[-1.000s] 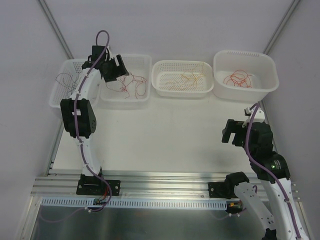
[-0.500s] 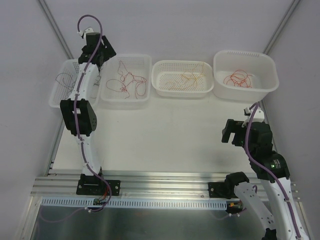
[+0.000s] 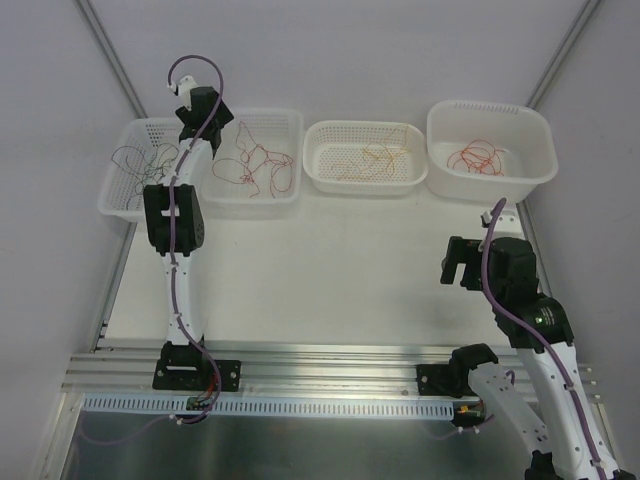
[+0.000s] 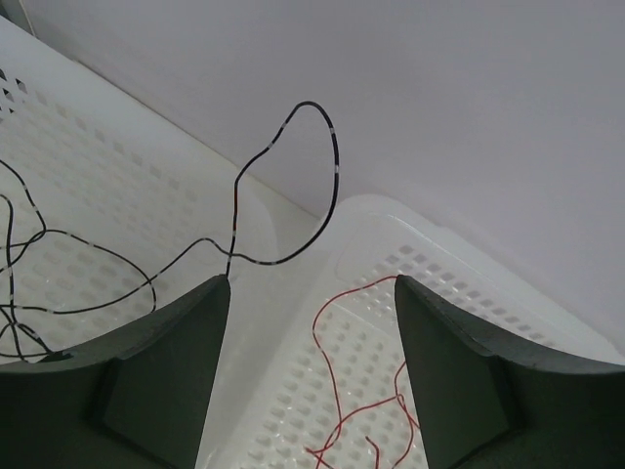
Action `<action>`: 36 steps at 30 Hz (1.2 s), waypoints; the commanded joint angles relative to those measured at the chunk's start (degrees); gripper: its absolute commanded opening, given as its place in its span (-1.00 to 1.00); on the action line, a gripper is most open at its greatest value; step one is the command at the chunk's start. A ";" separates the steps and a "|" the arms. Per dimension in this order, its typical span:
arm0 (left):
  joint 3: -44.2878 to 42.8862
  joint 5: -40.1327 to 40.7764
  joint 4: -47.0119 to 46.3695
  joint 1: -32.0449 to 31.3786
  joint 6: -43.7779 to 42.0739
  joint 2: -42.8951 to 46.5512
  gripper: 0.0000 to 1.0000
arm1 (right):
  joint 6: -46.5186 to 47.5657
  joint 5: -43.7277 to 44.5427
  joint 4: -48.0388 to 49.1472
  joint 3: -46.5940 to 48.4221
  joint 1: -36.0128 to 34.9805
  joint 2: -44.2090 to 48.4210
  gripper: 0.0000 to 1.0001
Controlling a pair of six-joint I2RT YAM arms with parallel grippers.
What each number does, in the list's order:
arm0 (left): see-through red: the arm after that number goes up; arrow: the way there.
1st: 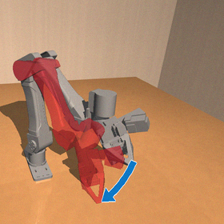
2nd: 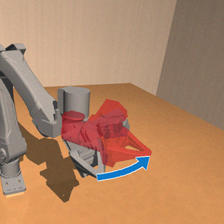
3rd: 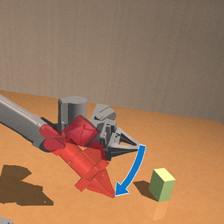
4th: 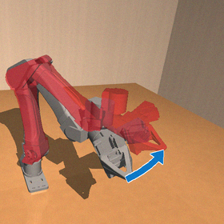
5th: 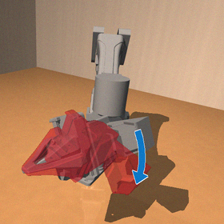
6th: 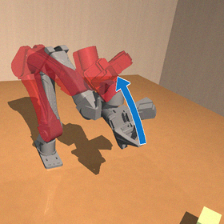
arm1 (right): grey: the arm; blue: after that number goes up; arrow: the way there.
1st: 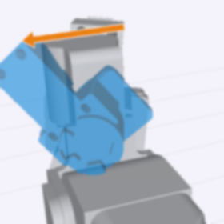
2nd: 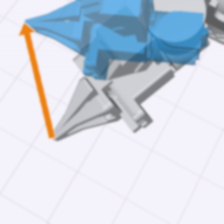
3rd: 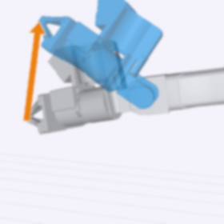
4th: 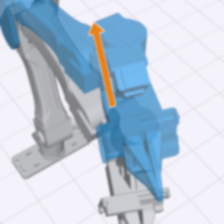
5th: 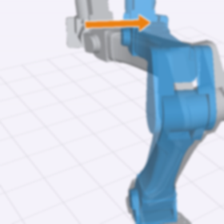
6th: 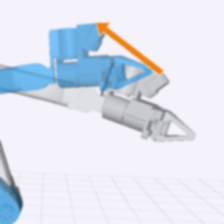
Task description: Untangle the cables
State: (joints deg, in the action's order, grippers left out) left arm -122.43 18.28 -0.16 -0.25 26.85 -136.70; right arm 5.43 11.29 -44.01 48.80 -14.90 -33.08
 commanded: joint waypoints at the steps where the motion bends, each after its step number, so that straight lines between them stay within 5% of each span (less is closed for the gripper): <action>1: -3.69 2.81 -7.57 1.04 1.53 -2.33 0.37 | 0.28 -0.13 0.42 -0.63 -0.31 -0.84 0.94; 11: -6.59 3.43 -9.68 2.80 3.65 -7.08 -0.06 | 0.02 -0.39 0.33 -0.98 -0.31 -2.60 0.94; 17: -3.88 3.95 -10.12 4.38 4.26 -4.90 -1.00 | 0.02 -0.48 0.50 -0.98 -0.31 -3.13 0.94; 29: 21.34 4.39 -15.39 8.86 10.67 12.07 -1.00 | -0.42 -1.80 0.59 -0.11 -0.31 -1.73 0.94; 36: 35.49 1.94 -8.11 14.13 24.02 20.15 -1.00 | -0.95 -2.59 -1.08 1.21 -0.40 0.47 0.94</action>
State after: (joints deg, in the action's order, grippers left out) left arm -91.15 21.04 -10.57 11.79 43.05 -121.75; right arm 5.15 9.58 -44.18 47.90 -14.92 -33.52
